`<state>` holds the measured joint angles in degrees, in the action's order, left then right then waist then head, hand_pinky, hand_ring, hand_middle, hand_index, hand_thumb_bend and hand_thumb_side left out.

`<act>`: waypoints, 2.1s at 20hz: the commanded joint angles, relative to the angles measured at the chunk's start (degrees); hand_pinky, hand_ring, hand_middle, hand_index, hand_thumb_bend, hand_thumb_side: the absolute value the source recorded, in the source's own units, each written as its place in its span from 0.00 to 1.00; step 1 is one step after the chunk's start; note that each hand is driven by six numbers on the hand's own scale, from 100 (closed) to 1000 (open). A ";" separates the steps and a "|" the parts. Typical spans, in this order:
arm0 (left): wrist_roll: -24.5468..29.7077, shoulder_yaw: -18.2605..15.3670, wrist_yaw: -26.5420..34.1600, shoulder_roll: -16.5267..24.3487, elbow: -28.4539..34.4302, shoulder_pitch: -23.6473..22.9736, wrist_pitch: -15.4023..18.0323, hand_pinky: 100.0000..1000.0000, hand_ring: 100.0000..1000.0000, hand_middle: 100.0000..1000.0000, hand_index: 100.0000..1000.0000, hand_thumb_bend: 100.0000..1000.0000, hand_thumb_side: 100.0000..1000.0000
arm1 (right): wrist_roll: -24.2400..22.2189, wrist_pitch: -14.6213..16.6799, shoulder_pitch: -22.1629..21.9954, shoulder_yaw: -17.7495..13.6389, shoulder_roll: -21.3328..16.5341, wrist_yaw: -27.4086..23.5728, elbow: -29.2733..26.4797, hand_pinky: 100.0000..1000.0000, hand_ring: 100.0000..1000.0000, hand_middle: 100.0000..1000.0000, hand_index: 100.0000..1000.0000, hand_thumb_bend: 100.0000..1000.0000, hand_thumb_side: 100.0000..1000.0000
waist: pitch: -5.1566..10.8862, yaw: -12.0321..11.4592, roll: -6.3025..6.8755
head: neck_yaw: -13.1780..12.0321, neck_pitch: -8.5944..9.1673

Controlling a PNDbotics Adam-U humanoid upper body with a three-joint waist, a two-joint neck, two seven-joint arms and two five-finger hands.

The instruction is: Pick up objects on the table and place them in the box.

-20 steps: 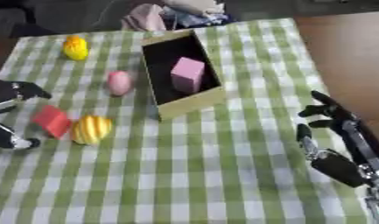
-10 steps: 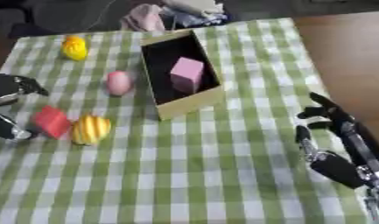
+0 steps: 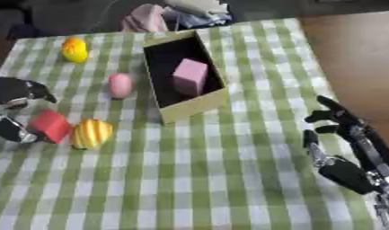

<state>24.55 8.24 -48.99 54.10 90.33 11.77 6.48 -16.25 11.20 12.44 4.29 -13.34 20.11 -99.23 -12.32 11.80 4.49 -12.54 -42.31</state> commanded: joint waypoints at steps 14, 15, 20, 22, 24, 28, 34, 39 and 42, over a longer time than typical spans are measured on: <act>-0.99 -2.81 3.87 1.86 6.64 1.85 -2.64 0.71 0.49 0.41 0.55 0.22 0.15 | -0.04 0.06 0.51 -0.22 -0.39 -0.32 -0.35 0.71 0.88 0.66 0.99 0.00 0.41 | 1.60 0.06 0.55 | -0.33 0.00; -1.05 -3.00 4.37 2.21 7.91 2.29 -2.89 0.71 0.49 0.42 0.55 0.20 0.15 | -0.05 0.06 0.48 -0.22 -0.41 -0.33 -0.33 0.71 0.88 0.66 0.99 0.00 0.41 | 1.64 0.05 0.54 | -0.33 -0.02; -0.45 -2.24 6.81 2.96 12.95 7.65 -3.08 0.71 0.49 0.42 0.55 0.18 0.13 | -0.36 0.16 0.42 0.10 -0.44 -0.42 -0.20 0.71 0.88 0.66 0.99 0.00 0.41 | 1.94 -0.02 0.33 | -0.35 -0.02; 0.44 -0.57 7.10 2.80 13.65 10.76 -2.37 0.71 0.50 0.43 0.56 0.19 0.14 | -0.61 0.26 0.36 0.39 -0.34 -0.54 -0.16 0.71 0.88 0.66 0.99 0.00 0.41 | 2.06 0.19 0.24 | -0.61 0.01; 1.45 1.19 7.03 1.90 13.84 13.91 -1.40 0.71 0.51 0.43 0.57 0.18 0.13 | -0.94 0.37 0.27 0.70 -0.25 -0.74 -0.08 0.71 0.88 0.66 0.99 0.00 0.41 | 2.09 0.44 0.04 | -0.77 0.23; 1.71 4.15 6.50 -1.33 12.41 19.44 -0.06 0.71 0.52 0.46 0.59 0.16 0.13 | -1.50 0.58 0.47 1.22 0.02 -1.14 -0.08 0.71 0.88 0.66 0.99 0.00 0.41 | 1.99 1.07 -0.33 | -1.08 0.71; 1.65 8.49 3.90 -7.09 6.92 25.23 1.58 0.71 0.54 0.48 0.63 0.12 0.13 | -2.38 0.85 0.93 2.05 0.61 -1.75 -0.18 0.71 0.88 0.66 0.99 0.00 0.41 | 1.58 2.44 -0.63 | -2.14 1.35; 0.16 10.65 2.17 -11.05 2.62 27.95 2.25 0.71 0.56 0.51 0.66 0.09 0.13 | -2.97 1.00 1.17 2.57 0.90 -2.12 -0.17 0.71 0.88 0.66 0.99 0.00 0.41 | 1.45 3.68 -0.58 | -2.91 1.67; -0.45 11.67 1.62 -12.82 0.99 28.96 2.62 0.71 0.56 0.53 0.67 0.07 0.14 | -3.24 1.08 1.27 2.81 1.02 -2.27 -0.16 0.71 0.88 0.66 0.99 0.00 0.41 | 1.48 4.30 -0.52 | -3.16 1.72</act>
<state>24.61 19.95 -46.94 40.87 91.52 39.61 9.00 -19.27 12.17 13.11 7.01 -12.26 18.37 -98.87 -11.96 16.18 4.47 -15.44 -41.27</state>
